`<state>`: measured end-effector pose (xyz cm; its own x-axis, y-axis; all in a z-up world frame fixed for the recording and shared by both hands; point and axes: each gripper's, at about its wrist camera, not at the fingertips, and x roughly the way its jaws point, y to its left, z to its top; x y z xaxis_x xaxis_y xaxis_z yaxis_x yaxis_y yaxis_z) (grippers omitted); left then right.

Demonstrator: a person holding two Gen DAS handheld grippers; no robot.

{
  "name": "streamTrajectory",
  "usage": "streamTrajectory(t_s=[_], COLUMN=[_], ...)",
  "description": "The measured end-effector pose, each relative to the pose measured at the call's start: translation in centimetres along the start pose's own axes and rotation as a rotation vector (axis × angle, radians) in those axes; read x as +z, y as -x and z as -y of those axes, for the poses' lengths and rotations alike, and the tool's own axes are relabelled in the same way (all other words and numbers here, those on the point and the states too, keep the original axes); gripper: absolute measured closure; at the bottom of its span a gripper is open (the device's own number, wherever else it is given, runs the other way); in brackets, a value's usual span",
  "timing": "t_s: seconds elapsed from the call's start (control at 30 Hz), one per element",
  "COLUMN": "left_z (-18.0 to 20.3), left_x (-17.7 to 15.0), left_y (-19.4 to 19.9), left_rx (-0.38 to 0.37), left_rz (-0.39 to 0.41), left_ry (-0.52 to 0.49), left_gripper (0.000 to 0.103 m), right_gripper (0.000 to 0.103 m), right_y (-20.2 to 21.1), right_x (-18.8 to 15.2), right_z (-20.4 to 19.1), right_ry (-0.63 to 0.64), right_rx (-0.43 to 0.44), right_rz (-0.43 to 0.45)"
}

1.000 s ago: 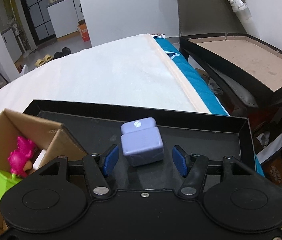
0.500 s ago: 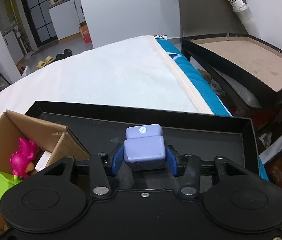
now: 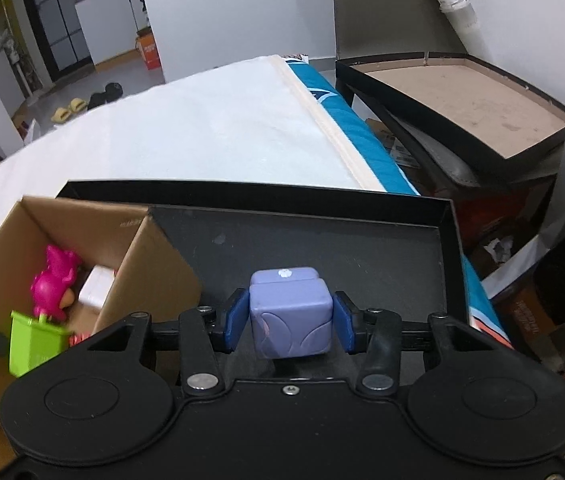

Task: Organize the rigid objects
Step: 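Lift the lavender cube with the right tool and carry it over the box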

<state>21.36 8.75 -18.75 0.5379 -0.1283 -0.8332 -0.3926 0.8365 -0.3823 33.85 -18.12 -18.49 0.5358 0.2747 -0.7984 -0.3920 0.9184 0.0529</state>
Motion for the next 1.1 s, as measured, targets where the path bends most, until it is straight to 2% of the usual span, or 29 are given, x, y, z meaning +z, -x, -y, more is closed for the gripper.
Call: streamTrajectory(t_s=[0.33, 0.77, 1.1], left_z=[0.1, 0.0, -0.2], left_x=[-0.3, -0.4, -0.4], left_y=[0.3, 0.5, 0.6], left_rx=[-0.012, -0.030, -0.043], left_rz=[-0.005, -0.010, -0.011], left_ry=[0.004, 0.006, 0.015], left_gripper=[0.077, 0.077, 0.077], right_gripper=[0.059, 0.059, 0.059], right_y=[3.5, 8.4, 10.6], right_x=[-1.1, 0.9, 2.0], right_z=[-1.2, -4.2, -7.3], right_ry=[0.053, 0.145, 0.233], right_rx=[-0.065, -0.074, -0.057], right_rz=[-0.054, -0.021, -0.008])
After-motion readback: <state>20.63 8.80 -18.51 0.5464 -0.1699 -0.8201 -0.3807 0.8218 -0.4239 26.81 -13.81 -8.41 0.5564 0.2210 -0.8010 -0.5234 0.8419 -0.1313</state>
